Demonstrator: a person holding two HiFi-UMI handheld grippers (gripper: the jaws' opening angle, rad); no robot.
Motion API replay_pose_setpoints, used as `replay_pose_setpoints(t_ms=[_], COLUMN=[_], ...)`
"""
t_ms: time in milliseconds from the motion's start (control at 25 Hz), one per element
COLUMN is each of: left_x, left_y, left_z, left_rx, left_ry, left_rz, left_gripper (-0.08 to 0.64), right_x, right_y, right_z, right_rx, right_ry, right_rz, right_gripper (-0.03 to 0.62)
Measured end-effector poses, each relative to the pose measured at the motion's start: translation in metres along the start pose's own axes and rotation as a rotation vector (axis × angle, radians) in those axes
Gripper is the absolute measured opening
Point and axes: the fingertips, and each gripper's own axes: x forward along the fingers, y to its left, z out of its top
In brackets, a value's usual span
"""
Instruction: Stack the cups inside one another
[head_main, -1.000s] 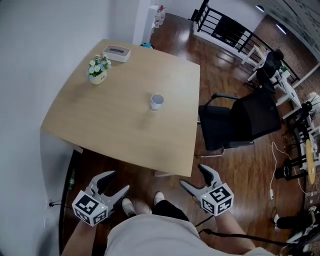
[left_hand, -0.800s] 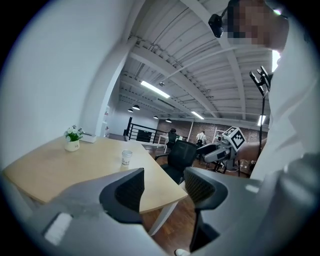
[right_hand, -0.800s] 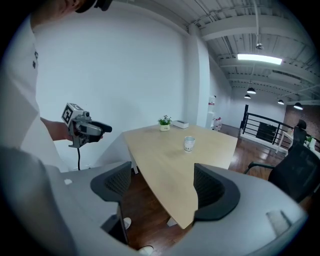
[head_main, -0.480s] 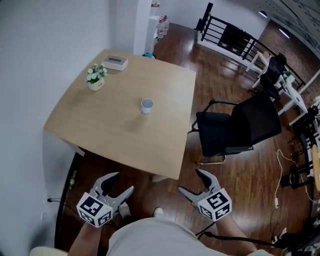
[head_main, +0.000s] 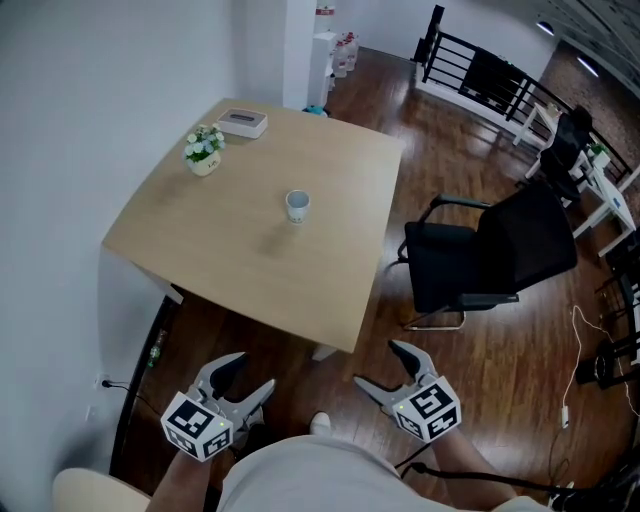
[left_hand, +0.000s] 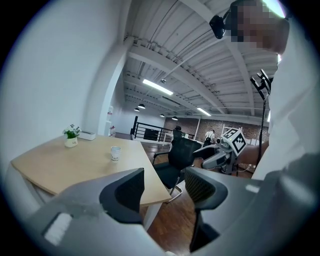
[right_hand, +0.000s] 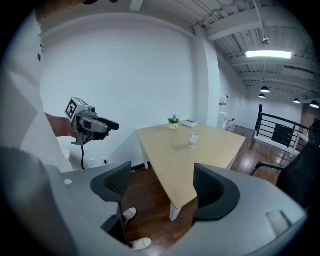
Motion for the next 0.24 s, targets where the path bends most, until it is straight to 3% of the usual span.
replay_pose_setpoints(t_ms=[240], left_x=[0.0012], left_y=[-0.0041], left_z=[-0.0001], left_rx=[-0.001], left_ry=[0.003], left_rz=[0.008], left_gripper=[0.272], right_x=[0.0031], right_y=[0.0019], right_z=[0.0006], right_rx=[-0.009], right_ry=[-0.001], right_rz=[0.017], right_gripper=[0.385])
